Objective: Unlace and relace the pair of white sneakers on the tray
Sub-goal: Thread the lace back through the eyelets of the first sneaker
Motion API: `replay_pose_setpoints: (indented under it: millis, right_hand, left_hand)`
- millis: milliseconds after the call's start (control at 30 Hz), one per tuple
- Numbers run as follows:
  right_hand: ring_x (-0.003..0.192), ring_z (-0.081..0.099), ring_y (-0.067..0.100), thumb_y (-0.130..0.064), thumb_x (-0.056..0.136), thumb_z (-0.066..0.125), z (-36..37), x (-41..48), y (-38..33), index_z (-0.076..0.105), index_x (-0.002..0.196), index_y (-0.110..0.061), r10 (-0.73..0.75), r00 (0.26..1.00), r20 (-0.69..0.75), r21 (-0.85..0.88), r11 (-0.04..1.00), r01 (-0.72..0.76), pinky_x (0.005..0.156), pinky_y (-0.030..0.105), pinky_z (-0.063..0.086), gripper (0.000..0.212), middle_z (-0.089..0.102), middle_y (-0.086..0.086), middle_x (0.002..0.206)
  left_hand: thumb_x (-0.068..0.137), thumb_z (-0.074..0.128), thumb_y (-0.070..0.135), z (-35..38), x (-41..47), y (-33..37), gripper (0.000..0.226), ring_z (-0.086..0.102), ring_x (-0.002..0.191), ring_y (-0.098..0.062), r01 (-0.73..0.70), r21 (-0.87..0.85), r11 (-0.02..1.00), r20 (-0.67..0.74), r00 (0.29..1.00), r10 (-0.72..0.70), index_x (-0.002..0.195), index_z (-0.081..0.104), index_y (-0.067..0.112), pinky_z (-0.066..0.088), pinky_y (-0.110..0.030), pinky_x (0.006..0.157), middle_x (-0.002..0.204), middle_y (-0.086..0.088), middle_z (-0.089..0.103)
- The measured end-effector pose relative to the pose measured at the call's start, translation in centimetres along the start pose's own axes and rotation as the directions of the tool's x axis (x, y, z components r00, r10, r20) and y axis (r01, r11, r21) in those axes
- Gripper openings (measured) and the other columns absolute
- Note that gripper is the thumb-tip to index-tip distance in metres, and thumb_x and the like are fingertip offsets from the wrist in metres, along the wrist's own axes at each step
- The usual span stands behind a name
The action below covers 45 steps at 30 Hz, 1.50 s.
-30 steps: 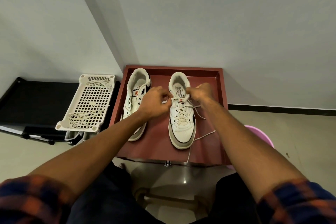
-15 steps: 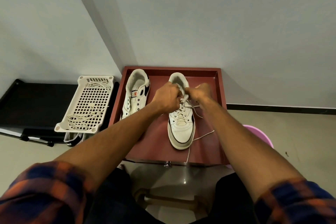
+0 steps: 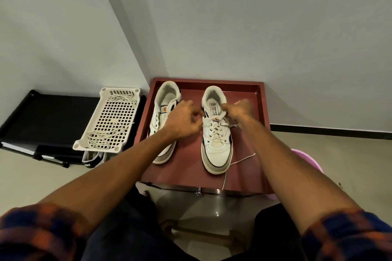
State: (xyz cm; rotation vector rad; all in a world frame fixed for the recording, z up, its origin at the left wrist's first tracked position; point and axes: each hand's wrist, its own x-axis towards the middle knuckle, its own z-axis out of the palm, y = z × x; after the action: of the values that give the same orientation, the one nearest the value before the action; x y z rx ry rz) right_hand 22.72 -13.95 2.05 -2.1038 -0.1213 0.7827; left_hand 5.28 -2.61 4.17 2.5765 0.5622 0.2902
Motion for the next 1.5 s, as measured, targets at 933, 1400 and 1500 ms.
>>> replay_pose_setpoints:
  millis: [933,1400,1500]
  right_hand:
    - [0.030,0.045,0.007,-0.026,0.075,0.083,-0.4,0.8,0.0,0.072,0.075,-0.007,0.014,0.999,0.049,-0.036,0.999,-0.012,0.036,0.017,0.030,0.022,0.064,0.002,0.057]
    - [0.028,0.039,0.008,-0.021,0.070,0.082,-0.7,1.0,0.1,0.069,0.065,-0.006,0.008,0.998,0.055,-0.038,0.999,-0.006,0.037,0.021,0.028,0.020,0.058,0.001,0.046]
    - [0.026,0.037,0.008,-0.016,0.073,0.079,-0.8,0.6,0.0,0.066,0.059,-0.007,0.019,0.997,0.076,-0.030,0.999,-0.016,0.035,0.019,0.025,0.021,0.054,0.000,0.039]
  left_hand:
    - [0.080,0.062,0.040,1.2,3.1,2.9,0.041,0.054,0.098,-0.022,-0.097,0.080,0.992,0.076,0.993,0.091,0.115,0.069,0.019,0.045,-0.036,0.086,0.106,-0.003,0.065]
    - [0.087,0.060,0.015,2.8,6.3,3.6,0.017,0.064,0.095,-0.024,-0.120,0.247,0.961,0.341,0.939,0.030,0.094,0.075,0.015,0.056,-0.040,0.075,0.102,-0.003,0.068]
    - [0.081,0.059,0.018,2.9,5.0,3.1,0.023,0.058,0.102,-0.020,-0.059,0.220,0.974,0.231,0.973,0.007,0.095,0.077,0.020,0.049,-0.031,0.073,0.103,0.002,0.067]
